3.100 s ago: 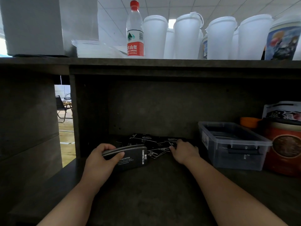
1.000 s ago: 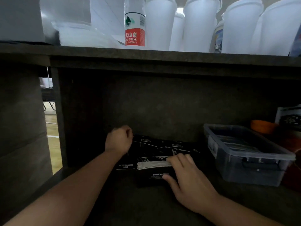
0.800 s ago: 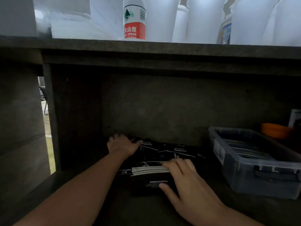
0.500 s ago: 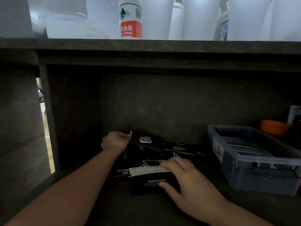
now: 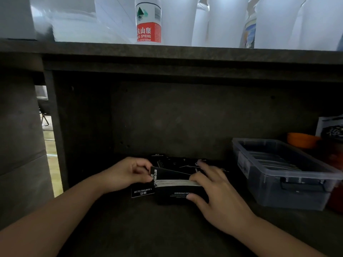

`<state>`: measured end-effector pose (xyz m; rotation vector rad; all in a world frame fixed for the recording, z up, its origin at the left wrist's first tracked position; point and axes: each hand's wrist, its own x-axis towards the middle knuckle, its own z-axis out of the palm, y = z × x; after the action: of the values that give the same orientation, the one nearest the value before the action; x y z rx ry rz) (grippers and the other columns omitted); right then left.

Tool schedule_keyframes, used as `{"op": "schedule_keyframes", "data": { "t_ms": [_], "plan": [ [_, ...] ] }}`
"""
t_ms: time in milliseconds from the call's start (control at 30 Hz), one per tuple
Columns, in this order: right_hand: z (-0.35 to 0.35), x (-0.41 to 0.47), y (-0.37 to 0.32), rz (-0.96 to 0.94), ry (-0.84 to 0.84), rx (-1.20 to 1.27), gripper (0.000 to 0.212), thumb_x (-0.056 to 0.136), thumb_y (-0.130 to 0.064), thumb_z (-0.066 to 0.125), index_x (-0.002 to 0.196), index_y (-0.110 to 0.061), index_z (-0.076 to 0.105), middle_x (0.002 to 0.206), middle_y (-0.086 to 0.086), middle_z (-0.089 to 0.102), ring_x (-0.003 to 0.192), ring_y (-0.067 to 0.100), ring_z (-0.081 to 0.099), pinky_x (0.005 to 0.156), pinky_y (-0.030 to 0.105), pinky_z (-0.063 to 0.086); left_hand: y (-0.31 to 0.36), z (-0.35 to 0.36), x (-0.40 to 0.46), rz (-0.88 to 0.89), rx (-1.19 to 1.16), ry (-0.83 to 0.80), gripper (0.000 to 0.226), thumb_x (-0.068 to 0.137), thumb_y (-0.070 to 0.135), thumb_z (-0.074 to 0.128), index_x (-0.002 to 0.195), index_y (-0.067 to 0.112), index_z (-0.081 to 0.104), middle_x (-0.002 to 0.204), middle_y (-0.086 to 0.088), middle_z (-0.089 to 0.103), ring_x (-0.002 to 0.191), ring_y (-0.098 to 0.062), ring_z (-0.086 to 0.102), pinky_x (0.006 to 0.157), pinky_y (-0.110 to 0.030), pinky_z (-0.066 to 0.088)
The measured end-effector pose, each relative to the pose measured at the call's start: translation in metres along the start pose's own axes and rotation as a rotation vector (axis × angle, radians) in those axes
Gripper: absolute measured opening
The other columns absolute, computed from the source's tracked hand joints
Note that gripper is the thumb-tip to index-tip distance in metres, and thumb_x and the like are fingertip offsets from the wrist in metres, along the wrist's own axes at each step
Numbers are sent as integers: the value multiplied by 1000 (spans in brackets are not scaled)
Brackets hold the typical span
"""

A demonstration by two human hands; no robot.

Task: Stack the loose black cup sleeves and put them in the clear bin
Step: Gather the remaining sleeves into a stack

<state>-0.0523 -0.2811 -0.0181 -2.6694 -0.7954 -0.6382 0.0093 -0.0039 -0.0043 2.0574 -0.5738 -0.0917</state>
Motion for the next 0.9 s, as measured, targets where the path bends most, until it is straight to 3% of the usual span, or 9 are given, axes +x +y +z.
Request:
{"op": "schedule_keyframes", "data": {
  "t_ms": [67,133,233,333,400,500,633,800,900],
  "plan": [
    [-3,0,-1,14,-8,25,30,91,-51,53,114,-41,38,120,-17,49,113,-3,41,97,17,39,3,6,1,18,109,-91,13,89,3,65,99,10,70,91,-1,75,88,-8,69,82,-18,50],
    [-6,0,-1,34,-7,43,36,91,-50,54,118,-43,31,112,-18,49,106,-1,46,90,13,35,6,15,3,68,178,-61,25,93,-1,57,104,15,73,98,6,75,95,-4,68,86,-15,49],
    [-5,0,2,-17,11,21,47,93,-47,52,134,-44,31,119,-17,53,111,1,44,97,18,33,0,20,13,120,88,281,45,93,-11,50,106,28,70,104,13,73,101,-1,64,89,-11,46],
    [-3,2,7,-42,21,15,39,92,-47,53,130,-42,45,113,-18,59,105,2,45,97,24,38,-21,18,26,123,480,381,38,98,24,55,135,28,52,135,15,54,126,-4,48,105,-10,31],
    [-2,2,9,-34,24,26,37,91,-46,56,127,-41,49,110,-18,60,104,1,45,93,19,38,-36,20,30,23,740,230,69,93,55,48,153,32,23,157,11,27,144,-11,24,116,-22,19],
    [2,1,7,-14,45,22,40,91,-47,55,130,-42,48,113,-18,57,107,-2,38,90,10,32,-44,20,32,-101,721,121,79,89,64,45,153,44,3,162,9,15,148,-13,11,119,-35,14],
    [11,1,2,43,55,-8,50,93,-48,49,141,-44,33,130,-17,42,124,1,25,104,18,28,-36,16,32,-40,823,193,86,75,71,51,151,42,20,142,11,48,132,-10,34,108,-28,21],
    [9,3,4,35,8,47,51,94,-47,50,141,-43,32,134,-18,39,124,-3,22,99,10,23,-18,13,24,316,1050,246,35,95,40,56,130,34,60,121,13,66,113,-10,58,96,-24,38],
    [8,2,6,16,10,61,50,94,-46,51,140,-43,34,132,-19,40,123,-3,23,97,10,24,-19,-2,20,484,923,522,20,89,17,69,107,24,75,106,2,71,93,-19,67,87,-29,51]
  ]
}}
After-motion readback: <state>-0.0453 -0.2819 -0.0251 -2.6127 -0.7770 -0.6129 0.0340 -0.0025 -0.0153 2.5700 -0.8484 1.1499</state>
